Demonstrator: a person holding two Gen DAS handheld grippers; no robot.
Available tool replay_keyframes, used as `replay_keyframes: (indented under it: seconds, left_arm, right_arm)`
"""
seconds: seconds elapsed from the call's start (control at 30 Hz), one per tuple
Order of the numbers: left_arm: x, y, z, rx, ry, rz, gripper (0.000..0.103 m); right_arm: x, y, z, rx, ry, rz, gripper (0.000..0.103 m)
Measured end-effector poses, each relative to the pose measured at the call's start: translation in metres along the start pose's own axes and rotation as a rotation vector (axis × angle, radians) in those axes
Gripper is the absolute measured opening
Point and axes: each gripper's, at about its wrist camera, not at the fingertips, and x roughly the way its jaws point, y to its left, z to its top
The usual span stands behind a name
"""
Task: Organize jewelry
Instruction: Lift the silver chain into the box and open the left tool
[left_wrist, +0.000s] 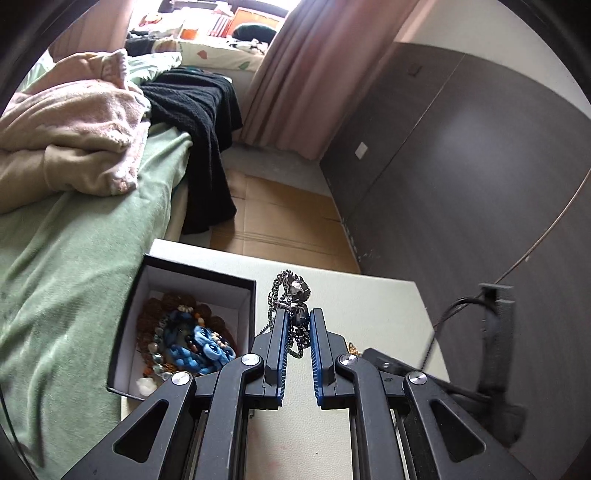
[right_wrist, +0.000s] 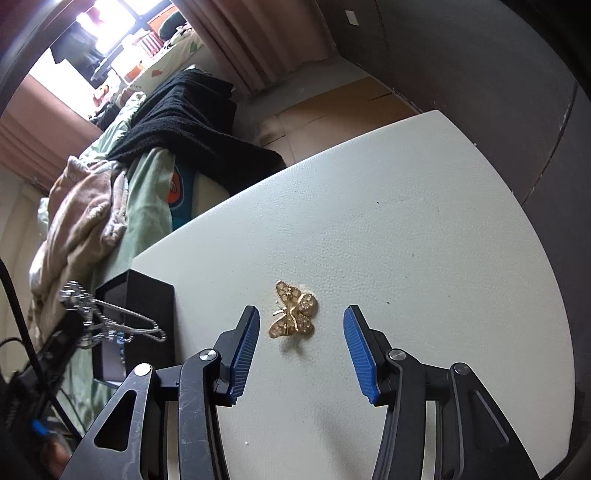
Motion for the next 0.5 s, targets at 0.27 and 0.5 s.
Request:
replay_keyframes:
  seconds: [0.27,0.5]
  left_arm:
    - [-0.022,0.014,0.013,-0.035,-0.052,-0.020,0.011]
    - [-0.029,0.024,0.015,-0.058,-0.068,-0.007,0.011]
  right_arm:
    - [0.017,0.024,-0.003,-0.108,-0.004,-0.113,0.049]
    - [0.029,0.050,-0.018,-0.287,0.005,-0.258,0.030]
